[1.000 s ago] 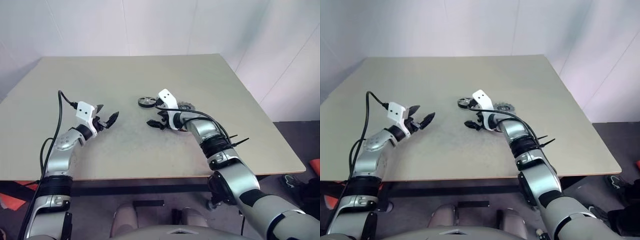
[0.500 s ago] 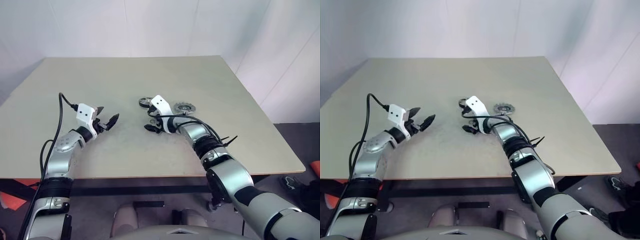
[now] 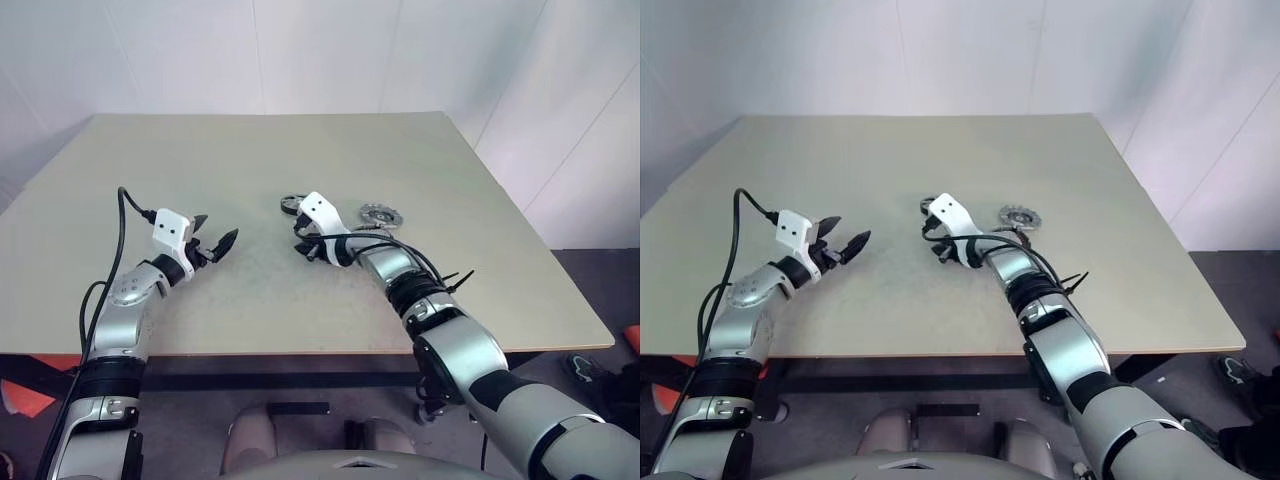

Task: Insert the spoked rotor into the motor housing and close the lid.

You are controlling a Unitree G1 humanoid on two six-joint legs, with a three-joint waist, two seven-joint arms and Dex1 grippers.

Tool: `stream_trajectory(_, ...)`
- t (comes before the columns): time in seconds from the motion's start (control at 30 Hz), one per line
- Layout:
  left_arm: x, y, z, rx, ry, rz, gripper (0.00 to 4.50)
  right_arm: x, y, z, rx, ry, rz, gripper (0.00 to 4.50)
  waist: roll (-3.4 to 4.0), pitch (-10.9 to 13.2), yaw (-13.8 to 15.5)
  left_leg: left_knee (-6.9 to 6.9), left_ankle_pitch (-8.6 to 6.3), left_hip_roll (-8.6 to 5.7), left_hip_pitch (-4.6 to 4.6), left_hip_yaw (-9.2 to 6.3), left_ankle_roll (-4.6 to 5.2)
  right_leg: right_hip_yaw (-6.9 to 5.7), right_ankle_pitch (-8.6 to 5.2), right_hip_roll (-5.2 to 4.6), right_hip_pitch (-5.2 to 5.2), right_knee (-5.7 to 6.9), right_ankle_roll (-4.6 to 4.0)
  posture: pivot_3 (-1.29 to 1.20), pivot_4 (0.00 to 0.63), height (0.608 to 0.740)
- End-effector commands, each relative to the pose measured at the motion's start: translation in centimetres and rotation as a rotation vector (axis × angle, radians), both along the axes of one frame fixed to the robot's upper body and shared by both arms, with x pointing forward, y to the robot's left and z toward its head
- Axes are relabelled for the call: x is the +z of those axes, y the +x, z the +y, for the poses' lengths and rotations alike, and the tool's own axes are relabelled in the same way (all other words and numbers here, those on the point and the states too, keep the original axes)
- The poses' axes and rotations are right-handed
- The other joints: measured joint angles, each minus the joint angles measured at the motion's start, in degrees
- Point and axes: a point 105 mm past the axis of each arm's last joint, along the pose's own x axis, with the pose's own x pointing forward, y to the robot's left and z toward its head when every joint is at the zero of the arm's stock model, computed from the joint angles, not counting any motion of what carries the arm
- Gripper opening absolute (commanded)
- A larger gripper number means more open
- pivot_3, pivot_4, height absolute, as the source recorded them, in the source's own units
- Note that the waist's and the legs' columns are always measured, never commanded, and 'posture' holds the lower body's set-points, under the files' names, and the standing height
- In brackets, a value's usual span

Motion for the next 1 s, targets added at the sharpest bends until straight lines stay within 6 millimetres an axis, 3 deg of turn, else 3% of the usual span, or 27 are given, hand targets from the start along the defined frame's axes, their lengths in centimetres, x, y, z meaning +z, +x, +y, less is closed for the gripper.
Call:
stream_trajectory(0.03,1.5,0.0,-0.3,-0.020,0.007,-0.055,4.06,1.3,0.5,-0.7,-0.002,0.005,-0.023,0.69,0.00,0.00,0.00,0.00,0.00,0.00,-0.01,0.00,0.00,0.00,0.00,0.00,-0.01,0.00,0.00,0.00,0.000,0.740)
stream_trajectory(0.3,1.6,0.2,-0.5,-0.026,0.007,-0.053,4.06,3.6,-0.6,0.5,0.093,0.064,-0.062,0.58,0.00,0.00,-0.16,-0.08,0.01,0.02,-0.05,0.02,-0.01,0.00,0.00,0.08,-0.16,0.00,0.00,0.00,0.000,0.740)
stream_trajectory(0.43,1.5,0.1,-0.6,-0.031,0.006,-0.050,4.06,6.3,-0.9,0.4,0.102,0.109,-0.125,0.58,0.00,0.00,-0.15,-0.12,0.01,0.01,-0.17,0.04,-0.02,0.00,-0.01,0.11,-0.32,-0.01,-0.01,0.00,0.000,0.740)
stream_trajectory(0.57,1.3,0.1,-0.9,-0.040,0.001,-0.044,4.06,9.7,-0.4,-2.4,0.028,0.139,-0.191,0.58,-0.01,0.01,0.08,-0.12,0.01,0.02,-0.19,0.04,-0.01,0.01,-0.01,0.10,-0.30,-0.06,-0.01,0.00,0.000,0.740)
stream_trajectory(0.67,1.2,0.2,-1.3,-0.053,-0.006,-0.039,4.06,9.7,0.7,-7.2,-0.105,0.077,-0.207,0.58,-0.03,0.00,0.34,-0.12,0.01,0.00,-0.11,0.04,-0.01,0.02,-0.04,0.06,-0.13,-0.11,0.03,0.00,0.000,0.740)
stream_trajectory(0.77,1.2,0.4,-1.5,-0.059,-0.008,-0.038,4.06,8.8,0.8,-10.3,-0.184,0.044,-0.182,0.58,-0.05,-0.01,0.34,-0.11,0.01,-0.03,0.01,0.05,-0.01,0.03,-0.05,0.02,0.03,-0.18,0.06,0.00,0.000,0.740)
stream_trajectory(0.83,1.2,0.5,-1.6,-0.062,-0.008,-0.037,4.06,8.3,0.6,-11.2,-0.206,0.045,-0.161,0.58,-0.04,-0.01,0.21,-0.12,0.01,-0.02,0.04,0.04,-0.01,0.03,-0.06,0.04,0.02,-0.17,0.08,0.00,0.000,0.740)
stream_trajectory(1.0,1.3,0.7,-1.8,-0.075,-0.004,-0.037,4.06,7.1,0.1,-11.4,-0.217,0.043,-0.132,0.58,0.00,0.01,-0.45,-0.14,0.06,0.00,-0.05,0.07,-0.09,0.03,-0.03,0.24,-0.26,-0.05,0.03,0.00,0.000,0.740)
